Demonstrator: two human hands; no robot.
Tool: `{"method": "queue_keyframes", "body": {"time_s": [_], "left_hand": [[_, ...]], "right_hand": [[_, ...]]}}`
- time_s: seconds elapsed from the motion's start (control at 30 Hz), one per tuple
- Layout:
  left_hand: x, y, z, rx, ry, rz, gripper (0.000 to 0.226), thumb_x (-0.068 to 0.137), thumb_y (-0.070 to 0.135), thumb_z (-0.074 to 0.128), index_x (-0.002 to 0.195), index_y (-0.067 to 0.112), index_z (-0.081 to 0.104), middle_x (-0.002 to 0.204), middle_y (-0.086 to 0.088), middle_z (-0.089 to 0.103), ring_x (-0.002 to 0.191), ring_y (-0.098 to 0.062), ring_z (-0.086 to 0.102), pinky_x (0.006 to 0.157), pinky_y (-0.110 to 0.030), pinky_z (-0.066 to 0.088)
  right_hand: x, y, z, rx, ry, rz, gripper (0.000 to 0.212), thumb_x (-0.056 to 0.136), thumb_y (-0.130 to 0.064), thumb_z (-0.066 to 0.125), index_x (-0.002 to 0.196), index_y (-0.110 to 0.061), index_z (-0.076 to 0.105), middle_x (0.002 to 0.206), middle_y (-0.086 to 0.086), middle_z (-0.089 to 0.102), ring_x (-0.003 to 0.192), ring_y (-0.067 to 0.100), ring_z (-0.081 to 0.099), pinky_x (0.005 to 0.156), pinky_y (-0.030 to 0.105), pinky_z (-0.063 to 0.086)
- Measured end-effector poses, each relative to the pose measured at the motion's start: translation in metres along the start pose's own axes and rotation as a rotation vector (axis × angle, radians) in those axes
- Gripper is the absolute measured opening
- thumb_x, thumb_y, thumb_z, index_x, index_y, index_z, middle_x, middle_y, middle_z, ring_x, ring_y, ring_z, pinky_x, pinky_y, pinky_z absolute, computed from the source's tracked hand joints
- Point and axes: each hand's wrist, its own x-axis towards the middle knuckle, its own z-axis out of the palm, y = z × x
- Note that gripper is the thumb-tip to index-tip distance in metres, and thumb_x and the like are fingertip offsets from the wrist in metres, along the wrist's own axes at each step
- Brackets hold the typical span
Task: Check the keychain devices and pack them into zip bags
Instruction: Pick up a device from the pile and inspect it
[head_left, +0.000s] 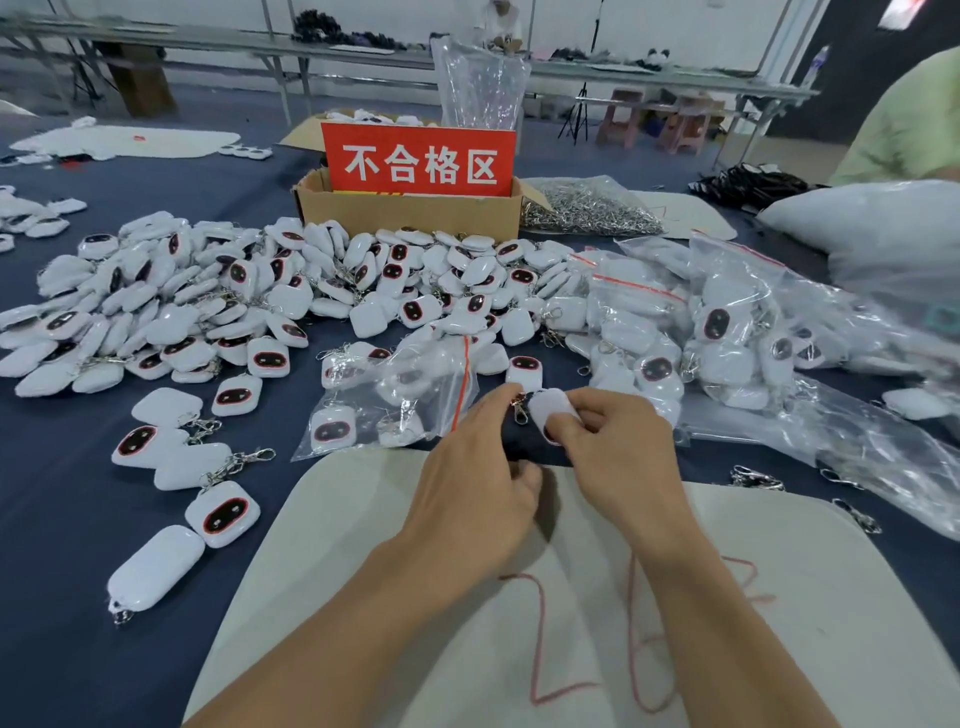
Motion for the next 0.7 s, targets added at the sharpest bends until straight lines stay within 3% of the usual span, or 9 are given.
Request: {"method": "queue_keyframes", "body": {"time_s": [0.07,0.13,0.27,0.33,0.4,0.47,0.53,0.6,0.7], "left_hand": [[0.002,0.002,0.000,-0.111,0.011,-0.013,0.068,0.088,0.013,0.064,0.150,0.036,0.045,0.138,0.015,0.060,0.123,-0.005,0.058,0.104,-0.025,0.046],[0.002,0.005,0.000,-0.203,0.003,0.000,0.063,0.091,0.012,0.062,0.147,0.040,0.049,0.127,0.022,0.063,0.117,0.004,0.060,0.097,-0.015,0.047],[0.003,0.009,-0.002,-0.262,0.001,0.045,0.038,0.088,0.022,0.059,0.113,0.050,0.062,0.098,0.024,0.073,0.096,0.002,0.069,0.084,-0.011,0.048],[0.005,0.008,-0.001,-0.286,0.032,0.044,0.034,0.087,0.021,0.061,0.106,0.048,0.065,0.092,0.023,0.075,0.090,0.003,0.070,0.079,-0.008,0.047],[0.005,0.005,0.000,-0.313,0.059,0.012,0.046,0.087,0.016,0.066,0.123,0.046,0.063,0.101,0.021,0.075,0.095,0.004,0.069,0.080,-0.006,0.047],[0.006,0.005,0.001,-0.264,0.035,0.030,0.059,0.086,0.005,0.068,0.135,0.039,0.059,0.115,0.018,0.068,0.100,0.000,0.066,0.081,-0.009,0.049],[0.006,0.003,0.003,-0.195,-0.013,0.092,0.052,0.087,0.001,0.068,0.128,0.033,0.067,0.117,0.017,0.067,0.101,-0.003,0.065,0.084,-0.017,0.051],[0.006,0.003,0.001,-0.145,-0.038,0.098,0.034,0.092,0.010,0.067,0.114,0.034,0.074,0.105,0.019,0.073,0.098,-0.005,0.066,0.085,-0.026,0.051],[0.007,0.001,0.000,-0.160,-0.014,0.024,0.018,0.098,0.023,0.066,0.107,0.035,0.076,0.088,0.016,0.075,0.086,-0.006,0.068,0.080,-0.029,0.051]], "right_hand": [[0.001,0.002,-0.006,0.067,-0.020,-0.006,0.012,0.086,-0.020,0.062,0.085,-0.012,0.071,0.073,0.013,0.068,0.073,0.035,0.062,0.071,0.045,0.057],[0.002,-0.002,-0.010,0.213,0.031,-0.011,0.012,0.088,-0.018,0.060,0.086,-0.019,0.072,0.069,0.007,0.068,0.060,0.024,0.060,0.063,0.039,0.054],[0.000,-0.014,-0.013,0.538,-0.030,0.046,0.013,0.091,-0.009,0.058,0.084,-0.015,0.067,0.066,0.005,0.065,0.049,0.019,0.056,0.046,0.028,0.042],[-0.003,-0.016,-0.014,0.544,-0.057,0.096,0.011,0.089,-0.004,0.062,0.090,-0.014,0.065,0.062,0.005,0.066,0.047,0.018,0.053,0.044,0.025,0.041],[-0.005,-0.012,-0.017,0.368,-0.007,0.077,0.020,0.082,-0.001,0.066,0.087,-0.020,0.061,0.058,-0.001,0.066,0.047,0.011,0.049,0.047,0.019,0.039],[-0.009,-0.009,-0.021,0.017,0.030,-0.039,0.021,0.076,-0.005,0.069,0.078,-0.023,0.060,0.057,-0.009,0.064,0.048,0.008,0.049,0.047,0.017,0.037],[-0.013,-0.009,-0.022,-0.166,-0.001,-0.098,0.018,0.073,-0.010,0.072,0.073,-0.026,0.064,0.060,-0.015,0.065,0.054,0.006,0.056,0.048,0.018,0.040],[-0.015,-0.010,-0.023,-0.076,-0.037,-0.067,0.020,0.073,-0.007,0.073,0.075,-0.028,0.071,0.063,-0.014,0.069,0.057,0.006,0.060,0.054,0.018,0.046],[-0.012,-0.014,-0.027,0.347,-0.129,0.065,0.028,0.078,0.002,0.076,0.081,-0.025,0.081,0.075,-0.003,0.078,0.072,0.012,0.072,0.069,0.025,0.056]]}}
